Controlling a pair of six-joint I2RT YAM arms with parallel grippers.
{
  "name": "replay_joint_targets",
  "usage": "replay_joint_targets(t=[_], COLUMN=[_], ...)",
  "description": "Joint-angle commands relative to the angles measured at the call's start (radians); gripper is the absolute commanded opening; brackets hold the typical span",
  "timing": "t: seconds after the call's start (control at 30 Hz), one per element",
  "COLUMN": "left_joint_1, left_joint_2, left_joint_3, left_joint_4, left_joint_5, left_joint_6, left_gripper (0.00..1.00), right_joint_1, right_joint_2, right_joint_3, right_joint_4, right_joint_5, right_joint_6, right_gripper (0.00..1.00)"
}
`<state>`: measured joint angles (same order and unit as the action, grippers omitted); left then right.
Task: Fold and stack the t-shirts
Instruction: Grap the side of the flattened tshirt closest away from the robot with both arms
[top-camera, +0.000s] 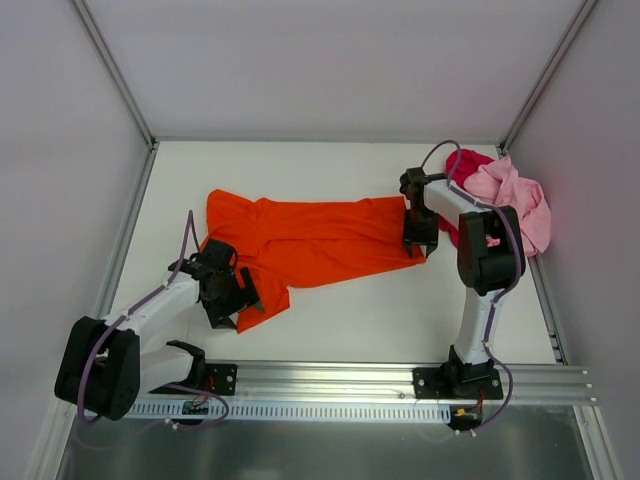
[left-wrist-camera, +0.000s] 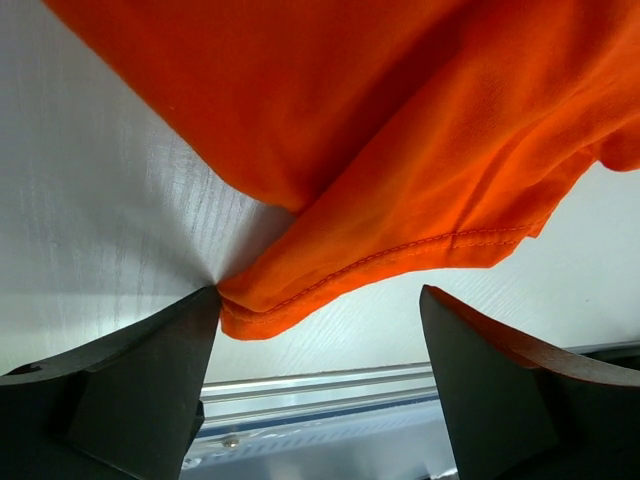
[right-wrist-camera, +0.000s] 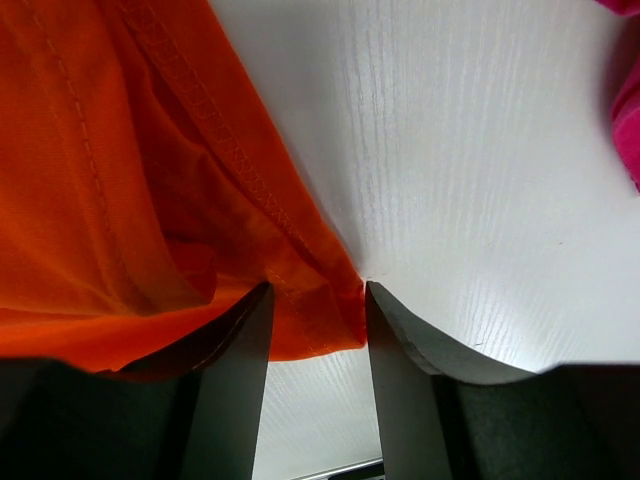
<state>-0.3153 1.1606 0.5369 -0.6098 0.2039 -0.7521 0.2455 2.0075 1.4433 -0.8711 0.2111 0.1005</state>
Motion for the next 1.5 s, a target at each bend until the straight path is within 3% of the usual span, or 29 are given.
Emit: replay_joint_targets(t=[0.0, 0.17, 0.47, 0.97, 1.47], left_joint_1=[-0.01, -0.01, -0.01, -0.005, -0.001], left_joint_2=[-0.016, -0.046, 0.142, 0.169, 0.266], left_joint_3=[0.031, 0.141, 0.336, 0.388, 0.322], left_joint_4=[-0.013, 0.025, 0.012, -0.143, -0.056], left_joint_5=[-0.076, -0.155, -0.262, -0.569, -0.597], left_joint_6=[-0.003, 0.026, 0.085, -0.01, -0.021], left_gripper=[0.84, 0.91, 0.96, 0.95, 0.94], right_joint_1=[-0.003, -0.003, -0.005, -0.006, -0.006], right_joint_2=[-0.021, -0.021, -0.026, -0.049, -0.079], right_joint_3=[0.012, -0.003, 0.014, -0.001, -0.027], right_joint_4=[-0.02, -0.011, -0.02, -0.016, -0.013], right_joint_5=[-0.001, -0.016, -0.012, -0.024, -0.016], right_joint_6=[-0.001, -0.004, -0.015, -0.013, -0.019], right_gripper=[0.45, 0.46, 0.45, 0.44, 0.44])
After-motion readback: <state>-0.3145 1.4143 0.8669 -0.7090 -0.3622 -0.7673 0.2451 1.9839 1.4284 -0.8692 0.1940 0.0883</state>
